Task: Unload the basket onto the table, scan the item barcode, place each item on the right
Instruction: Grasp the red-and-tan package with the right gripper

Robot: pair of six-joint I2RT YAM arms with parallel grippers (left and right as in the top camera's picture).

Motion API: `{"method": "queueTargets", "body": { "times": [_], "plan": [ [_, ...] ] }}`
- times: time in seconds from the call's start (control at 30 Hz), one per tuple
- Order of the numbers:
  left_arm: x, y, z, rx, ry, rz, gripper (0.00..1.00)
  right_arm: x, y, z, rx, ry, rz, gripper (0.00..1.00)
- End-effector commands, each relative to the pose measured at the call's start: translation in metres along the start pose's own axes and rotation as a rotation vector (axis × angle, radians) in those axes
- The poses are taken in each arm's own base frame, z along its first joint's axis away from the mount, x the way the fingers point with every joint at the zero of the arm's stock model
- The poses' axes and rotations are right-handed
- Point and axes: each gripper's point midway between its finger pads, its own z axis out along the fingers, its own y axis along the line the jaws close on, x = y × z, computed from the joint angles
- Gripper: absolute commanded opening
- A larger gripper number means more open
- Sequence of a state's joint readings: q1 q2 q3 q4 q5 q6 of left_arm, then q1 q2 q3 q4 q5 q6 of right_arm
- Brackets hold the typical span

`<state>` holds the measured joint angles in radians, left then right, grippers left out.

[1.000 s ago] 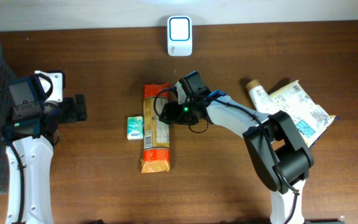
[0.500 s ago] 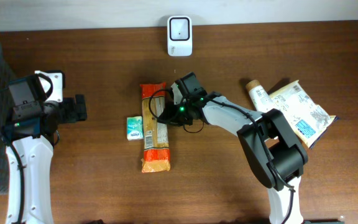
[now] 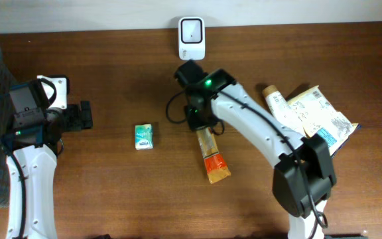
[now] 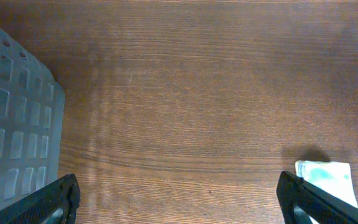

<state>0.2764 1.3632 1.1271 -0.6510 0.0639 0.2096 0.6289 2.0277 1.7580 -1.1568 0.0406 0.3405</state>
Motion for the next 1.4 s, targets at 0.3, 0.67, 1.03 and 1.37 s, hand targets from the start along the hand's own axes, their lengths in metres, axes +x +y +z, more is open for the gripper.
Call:
{"method": "queueTargets", "body": {
  "times": [0.3, 0.67, 1.03, 1.37],
  "plan": [
    [-0.008, 0.001, -0.005, 0.004, -0.023, 0.009, 0.99, 0.017, 0.06, 0.046, -0.139, 0.108, -0.188, 0.41],
    [-0.008, 0.001, -0.005, 0.004, -0.023, 0.009, 0.99, 0.028, 0.069, 0.049, -0.099, 0.113, -0.282, 0.74],
    [-0.008, 0.001, -0.005, 0.004, -0.023, 0.009, 0.99, 0.0, 0.015, 0.048, 0.01, 0.07, -0.27, 0.85],
    [-0.002, 0.0, -0.005, 0.008, -0.002, 0.007, 0.99, -0.015, -0.039, 0.047, -0.441, 0.118, -0.147, 0.97]
  ]
}}
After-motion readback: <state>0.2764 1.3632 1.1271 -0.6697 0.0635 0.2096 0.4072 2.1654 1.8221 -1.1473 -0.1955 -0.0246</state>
